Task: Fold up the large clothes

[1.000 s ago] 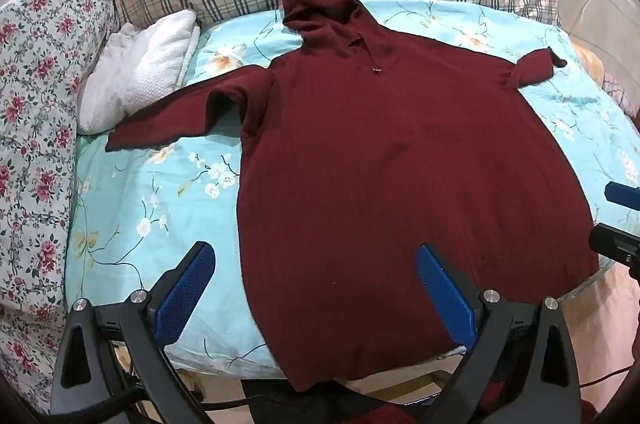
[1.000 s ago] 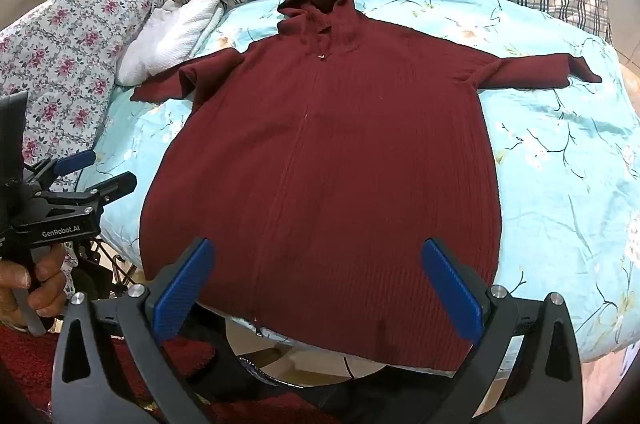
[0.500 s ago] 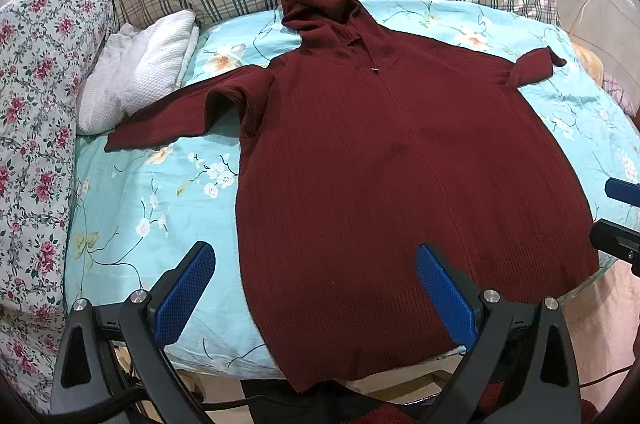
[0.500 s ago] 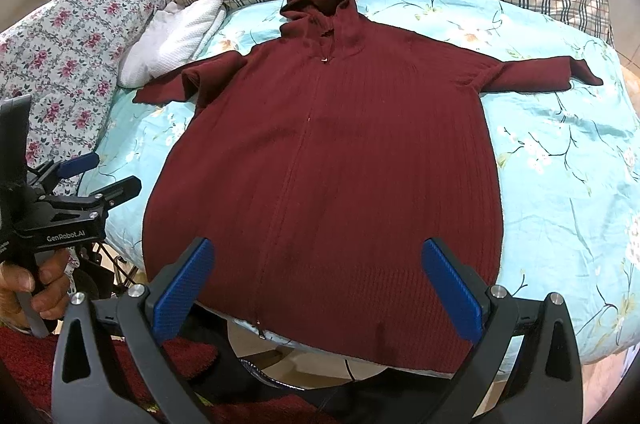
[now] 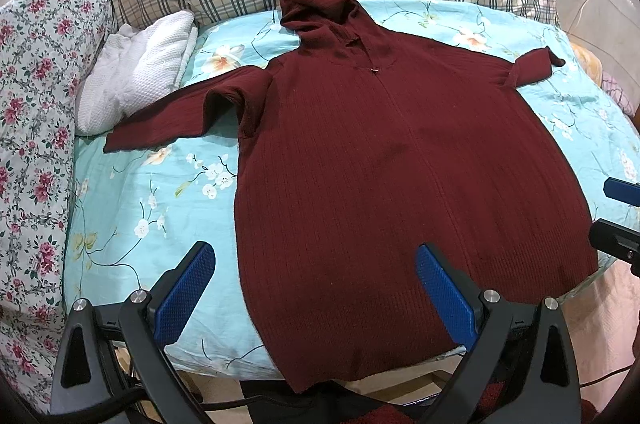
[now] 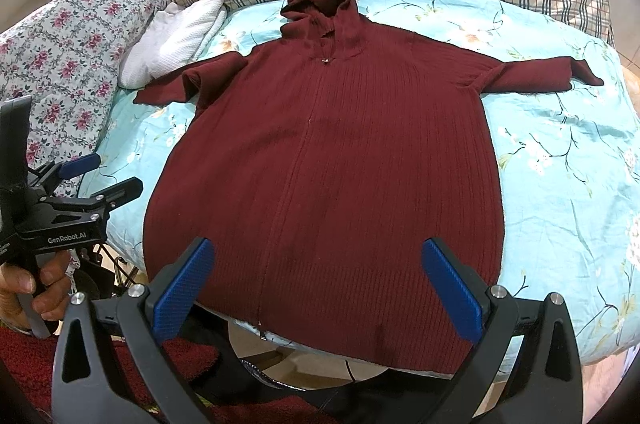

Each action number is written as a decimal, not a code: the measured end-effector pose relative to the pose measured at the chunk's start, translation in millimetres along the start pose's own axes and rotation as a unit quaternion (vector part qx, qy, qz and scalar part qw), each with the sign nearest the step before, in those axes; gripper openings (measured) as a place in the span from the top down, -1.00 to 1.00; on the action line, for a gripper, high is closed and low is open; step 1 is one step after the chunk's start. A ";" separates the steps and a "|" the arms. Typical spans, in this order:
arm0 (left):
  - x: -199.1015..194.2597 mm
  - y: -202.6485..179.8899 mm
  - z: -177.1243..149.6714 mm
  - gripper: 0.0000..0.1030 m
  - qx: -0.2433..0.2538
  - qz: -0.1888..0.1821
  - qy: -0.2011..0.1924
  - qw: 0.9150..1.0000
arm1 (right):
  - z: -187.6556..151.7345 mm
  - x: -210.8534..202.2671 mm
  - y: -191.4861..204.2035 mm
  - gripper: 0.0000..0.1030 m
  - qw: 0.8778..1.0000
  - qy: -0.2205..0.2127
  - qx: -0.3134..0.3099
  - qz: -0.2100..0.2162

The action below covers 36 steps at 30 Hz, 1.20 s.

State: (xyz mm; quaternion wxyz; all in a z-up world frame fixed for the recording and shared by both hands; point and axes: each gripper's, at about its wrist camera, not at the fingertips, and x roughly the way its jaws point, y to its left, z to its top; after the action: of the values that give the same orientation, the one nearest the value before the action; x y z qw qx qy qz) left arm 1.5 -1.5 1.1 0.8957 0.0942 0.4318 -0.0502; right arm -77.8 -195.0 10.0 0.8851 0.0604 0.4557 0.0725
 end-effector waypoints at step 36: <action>55.8 5.2 20.4 -0.96 -0.019 -0.004 0.051 0.999 | 23.7 19.0 -47.3 -0.99 0.998 -0.044 0.029 -0.017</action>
State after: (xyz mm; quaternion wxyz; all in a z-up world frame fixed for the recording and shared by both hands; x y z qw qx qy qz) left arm 52.7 -1.2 -29.5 0.8740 0.0780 0.4779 -0.0412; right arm -44.1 -238.9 0.3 0.9035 0.0814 0.4188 0.0412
